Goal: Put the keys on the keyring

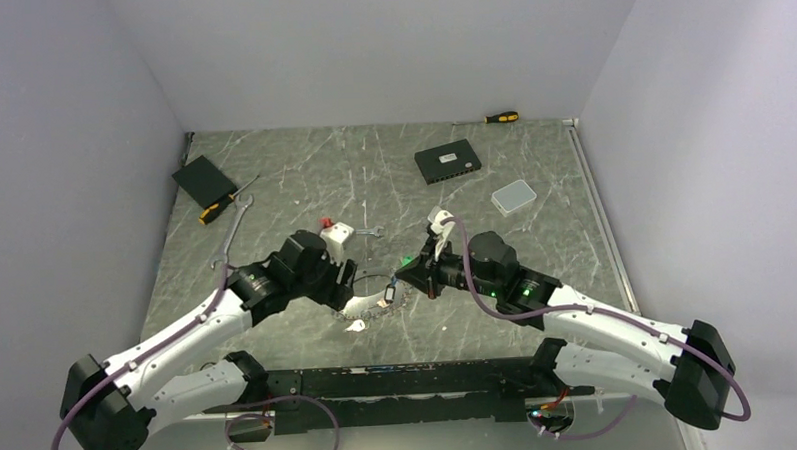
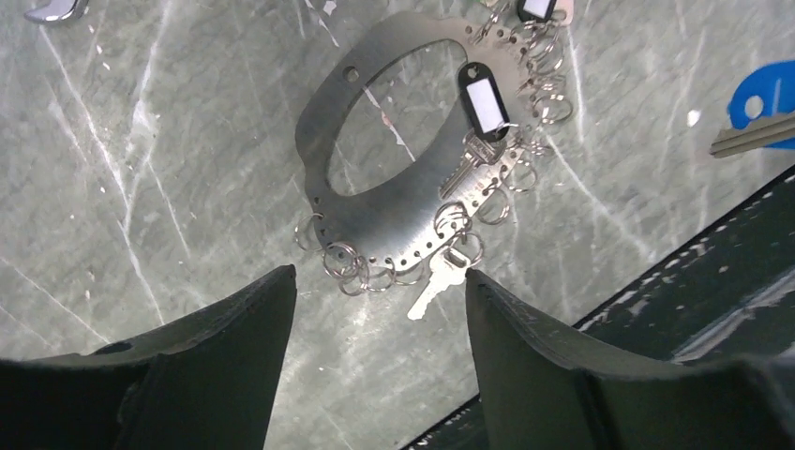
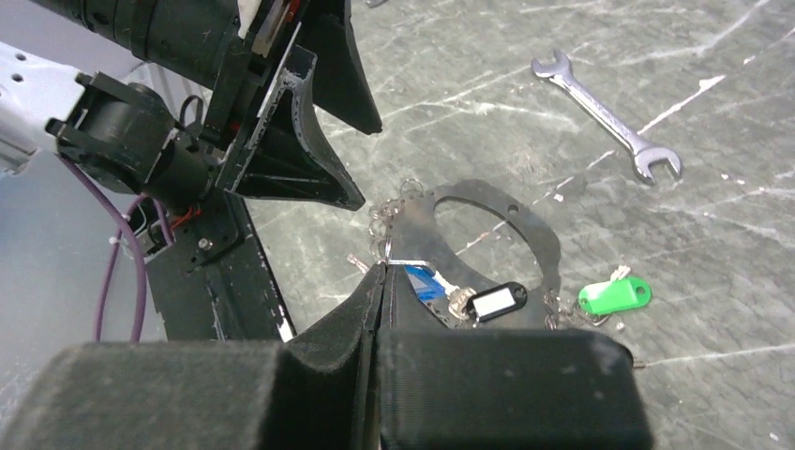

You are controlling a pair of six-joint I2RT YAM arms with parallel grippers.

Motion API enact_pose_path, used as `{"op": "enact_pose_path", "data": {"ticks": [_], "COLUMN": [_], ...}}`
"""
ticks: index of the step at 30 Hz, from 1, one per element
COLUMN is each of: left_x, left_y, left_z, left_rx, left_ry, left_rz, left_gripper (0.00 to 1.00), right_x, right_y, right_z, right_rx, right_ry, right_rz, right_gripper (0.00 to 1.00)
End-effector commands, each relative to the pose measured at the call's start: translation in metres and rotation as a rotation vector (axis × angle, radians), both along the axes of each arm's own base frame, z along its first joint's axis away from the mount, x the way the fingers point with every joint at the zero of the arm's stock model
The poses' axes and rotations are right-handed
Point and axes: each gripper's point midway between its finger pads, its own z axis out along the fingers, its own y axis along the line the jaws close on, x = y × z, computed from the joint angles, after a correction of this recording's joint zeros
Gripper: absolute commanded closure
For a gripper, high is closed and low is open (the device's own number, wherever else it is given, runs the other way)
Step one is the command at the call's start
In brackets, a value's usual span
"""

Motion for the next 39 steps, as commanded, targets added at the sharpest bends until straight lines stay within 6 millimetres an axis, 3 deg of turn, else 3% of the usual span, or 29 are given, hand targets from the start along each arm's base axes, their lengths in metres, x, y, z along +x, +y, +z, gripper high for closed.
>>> {"op": "enact_pose_path", "data": {"ticks": [1,6,12,17,23,34,39], "left_x": [0.017,0.014,-0.013,-0.034,-0.037,-0.014,-0.006], "left_y": [-0.008,-0.007,0.015,0.016,0.015,0.022,0.024], "left_z": [0.005,0.008,-0.034,-0.044,-0.056,-0.099,-0.107], "left_rx": [0.062,0.188,0.381,0.367,0.369,0.526,0.571], "left_ry": [-0.153,-0.219,-0.068,-0.053,-0.074,-0.051,-0.052], "left_rz": [-0.126,-0.37,-0.606,-0.719,-0.766,-0.764,-0.757], "left_gripper": [0.3,0.36,0.41,0.35,0.36,0.46,0.63], "right_x": [0.002,-0.003,-0.005,-0.006,-0.011,-0.015,-0.018], "right_y": [-0.005,-0.015,-0.024,-0.033,-0.031,-0.035,-0.037], "right_z": [0.008,-0.001,-0.01,-0.012,-0.013,-0.006,-0.001], "right_rx": [0.047,0.046,0.007,-0.006,0.011,0.042,0.057], "right_ry": [-0.023,-0.023,-0.038,-0.059,-0.054,-0.072,-0.081], "right_rz": [-0.036,-0.047,-0.056,-0.069,-0.04,-0.036,-0.032], "right_gripper": [1.0,1.0,1.0,1.0,1.0,1.0,1.0]}}
